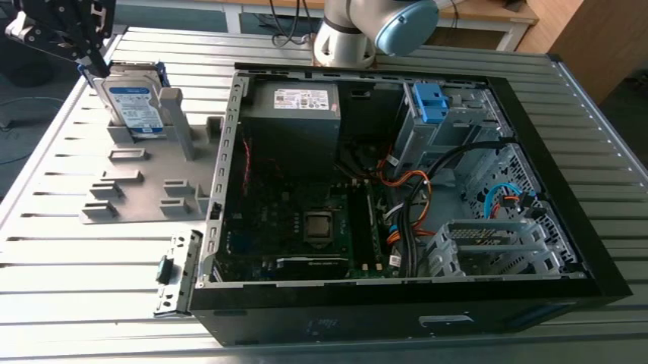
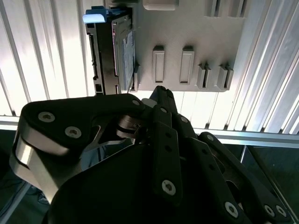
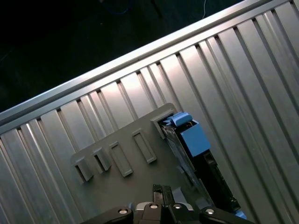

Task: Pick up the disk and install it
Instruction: 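Pick up the disk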

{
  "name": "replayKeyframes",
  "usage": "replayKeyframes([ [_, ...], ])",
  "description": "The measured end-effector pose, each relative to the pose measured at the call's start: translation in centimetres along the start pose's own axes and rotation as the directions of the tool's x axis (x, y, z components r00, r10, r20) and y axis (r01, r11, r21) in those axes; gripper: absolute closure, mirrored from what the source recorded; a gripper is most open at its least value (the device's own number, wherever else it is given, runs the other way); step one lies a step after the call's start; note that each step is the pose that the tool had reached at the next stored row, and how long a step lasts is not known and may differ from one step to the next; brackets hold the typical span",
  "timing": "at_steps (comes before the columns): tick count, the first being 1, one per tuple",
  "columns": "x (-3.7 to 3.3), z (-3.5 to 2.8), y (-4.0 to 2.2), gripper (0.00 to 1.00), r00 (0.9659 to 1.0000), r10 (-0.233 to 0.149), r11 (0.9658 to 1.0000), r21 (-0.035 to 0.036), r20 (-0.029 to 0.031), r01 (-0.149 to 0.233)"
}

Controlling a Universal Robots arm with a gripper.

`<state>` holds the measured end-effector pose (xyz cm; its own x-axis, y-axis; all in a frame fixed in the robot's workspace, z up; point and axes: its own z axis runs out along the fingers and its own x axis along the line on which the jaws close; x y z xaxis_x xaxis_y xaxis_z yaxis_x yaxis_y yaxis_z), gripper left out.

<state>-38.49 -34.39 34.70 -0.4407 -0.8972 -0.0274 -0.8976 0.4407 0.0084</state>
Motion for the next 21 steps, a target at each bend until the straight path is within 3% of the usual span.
replayKeyframes([
  [21,0.0,0.0,0.0,0.89,0.9983,-0.058,0.9983,-0.0016,-0.0004,0.058],
])
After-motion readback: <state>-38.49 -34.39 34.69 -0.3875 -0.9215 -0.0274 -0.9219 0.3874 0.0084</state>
